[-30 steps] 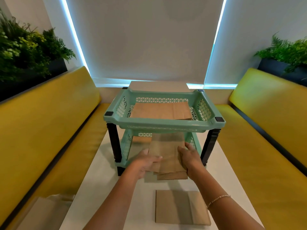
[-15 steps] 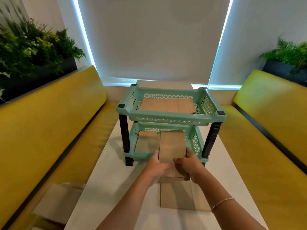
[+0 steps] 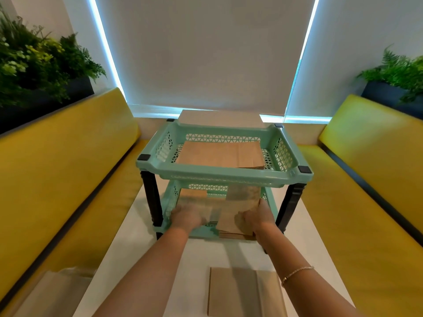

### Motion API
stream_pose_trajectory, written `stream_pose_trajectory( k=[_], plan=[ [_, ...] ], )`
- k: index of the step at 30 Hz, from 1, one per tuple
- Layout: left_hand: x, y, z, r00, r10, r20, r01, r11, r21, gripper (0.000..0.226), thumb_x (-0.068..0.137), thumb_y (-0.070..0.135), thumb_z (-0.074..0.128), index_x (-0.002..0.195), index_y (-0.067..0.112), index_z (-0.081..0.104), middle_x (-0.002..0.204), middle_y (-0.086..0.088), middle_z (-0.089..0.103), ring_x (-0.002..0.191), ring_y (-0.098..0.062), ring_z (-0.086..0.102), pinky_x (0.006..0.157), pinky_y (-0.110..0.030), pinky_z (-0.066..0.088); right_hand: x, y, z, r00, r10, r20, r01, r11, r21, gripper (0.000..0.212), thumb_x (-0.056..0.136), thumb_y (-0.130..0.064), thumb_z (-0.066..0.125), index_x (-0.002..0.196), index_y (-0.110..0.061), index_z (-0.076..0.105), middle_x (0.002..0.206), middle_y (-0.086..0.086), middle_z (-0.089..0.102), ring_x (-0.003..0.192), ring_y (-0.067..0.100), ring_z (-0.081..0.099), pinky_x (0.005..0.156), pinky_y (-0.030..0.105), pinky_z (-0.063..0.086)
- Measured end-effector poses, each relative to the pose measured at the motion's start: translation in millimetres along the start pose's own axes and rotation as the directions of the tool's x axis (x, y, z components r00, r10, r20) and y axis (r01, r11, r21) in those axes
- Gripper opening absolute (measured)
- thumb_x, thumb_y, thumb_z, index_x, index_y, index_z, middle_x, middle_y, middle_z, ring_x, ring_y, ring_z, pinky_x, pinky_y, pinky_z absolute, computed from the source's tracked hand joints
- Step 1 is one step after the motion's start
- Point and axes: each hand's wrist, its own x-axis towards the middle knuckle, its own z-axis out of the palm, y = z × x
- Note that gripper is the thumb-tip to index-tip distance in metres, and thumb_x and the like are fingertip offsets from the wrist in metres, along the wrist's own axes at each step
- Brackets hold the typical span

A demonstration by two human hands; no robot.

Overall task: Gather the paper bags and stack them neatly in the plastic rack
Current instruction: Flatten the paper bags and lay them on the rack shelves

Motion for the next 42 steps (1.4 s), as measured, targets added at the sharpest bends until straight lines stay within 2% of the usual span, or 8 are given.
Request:
stream_pose_trajectory(
  k=[5,13,20,24,27,34,39,42],
  plan=[
    [20.9,4.7,9.5,0.991,-0.132,0.033,0.128,0.986,0.105,0.100,0.054,0.065,0.076,0.133,0.012,0.045,0.130,-0.009,0.050,0.116,-0.028,0.048,0.086,-0.035,0.042,15.5,6.1,-0.2,1.000,0.023,-0.004,-0.023,0.997,0.070,0.044,0.082,-0.005,0.062,0.122,-0.012,0.044,0.108,0.004,0.054,0.100,0.022,0.050,0.093,0.038,0.046],
    [29.6,-2.2,3.5,0.977,-0.209,0.050,0.215,0.941,-0.262,0.074,0.052,0.038,0.078,0.114,0.007,0.052,0.106,-0.008,0.064,0.098,-0.024,0.061,0.083,-0.032,0.052,24.8,12.6,0.7,0.997,0.067,-0.032,-0.062,0.988,0.140,0.049,0.086,-0.004,0.058,0.131,-0.009,0.041,0.123,0.014,0.054,0.110,0.031,0.056,0.089,0.042,0.050],
    [6.1,5.8,-13.0,0.992,0.037,0.118,0.066,0.651,-0.757,0.036,0.067,0.031,0.075,0.092,0.012,0.056,0.092,-0.004,0.060,0.076,-0.015,0.055,0.066,-0.027,0.051,26.2,7.0,5.3,0.995,0.098,-0.027,-0.090,0.972,0.215,0.041,0.089,-0.004,0.053,0.128,-0.011,0.043,0.105,0.007,0.053,0.099,0.026,0.053,0.091,0.045,0.050],
    [-19.5,18.0,-11.8,0.955,0.230,0.187,-0.009,0.652,-0.758,0.057,0.056,0.048,0.076,0.101,0.022,0.053,0.103,-0.002,0.063,0.094,-0.017,0.059,0.083,-0.035,0.052,16.4,2.3,12.6,0.996,0.090,0.018,-0.091,0.941,0.325,0.034,0.096,-0.012,0.046,0.129,-0.015,0.041,0.101,0.012,0.057,0.081,0.026,0.059,0.060,0.036,0.053],
    [-23.6,23.2,-3.2,0.954,0.229,0.192,-0.027,0.708,-0.706,0.084,0.037,0.059,0.071,0.114,0.030,0.051,0.108,0.004,0.063,0.101,-0.018,0.059,0.091,-0.039,0.049,12.6,3.0,16.4,0.999,0.051,0.000,-0.047,0.913,0.404,0.030,0.098,-0.019,0.045,0.127,-0.014,0.043,0.102,0.014,0.060,0.080,0.025,0.059,0.056,0.031,0.049],
    [-39.1,26.6,-4.8,0.924,0.346,0.162,-0.106,0.640,-0.761,0.064,0.067,0.038,0.082,0.117,0.031,0.042,0.112,0.004,0.060,0.097,-0.013,0.062,0.082,-0.026,0.051,8.4,5.3,15.4,0.999,0.026,-0.041,-0.006,0.898,0.440,0.036,0.085,-0.016,0.066,0.116,-0.015,0.050,0.111,0.011,0.064,0.094,0.027,0.064,0.077,0.042,0.056],
    [-34.0,19.4,-8.9,0.993,0.118,0.027,-0.035,0.495,-0.868,0.049,0.081,0.029,0.071,0.123,0.015,0.050,0.120,-0.002,0.056,0.100,-0.017,0.055,0.077,-0.024,0.045,11.7,6.5,7.3,0.995,0.070,-0.069,-0.038,0.918,0.395,0.041,0.086,-0.006,0.062,0.123,-0.012,0.046,0.111,0.010,0.057,0.098,0.028,0.056,0.076,0.037,0.051],
    [-30.2,17.2,-9.6,0.994,0.108,-0.007,-0.063,0.523,-0.850,0.041,0.083,0.012,0.068,0.121,0.011,0.054,0.119,-0.005,0.058,0.099,-0.017,0.056,0.079,-0.024,0.048,13.7,9.5,7.2,0.996,0.081,-0.026,-0.064,0.910,0.410,0.038,0.087,-0.009,0.060,0.123,-0.012,0.046,0.112,0.012,0.059,0.100,0.031,0.059,0.075,0.040,0.054]
  ],
)
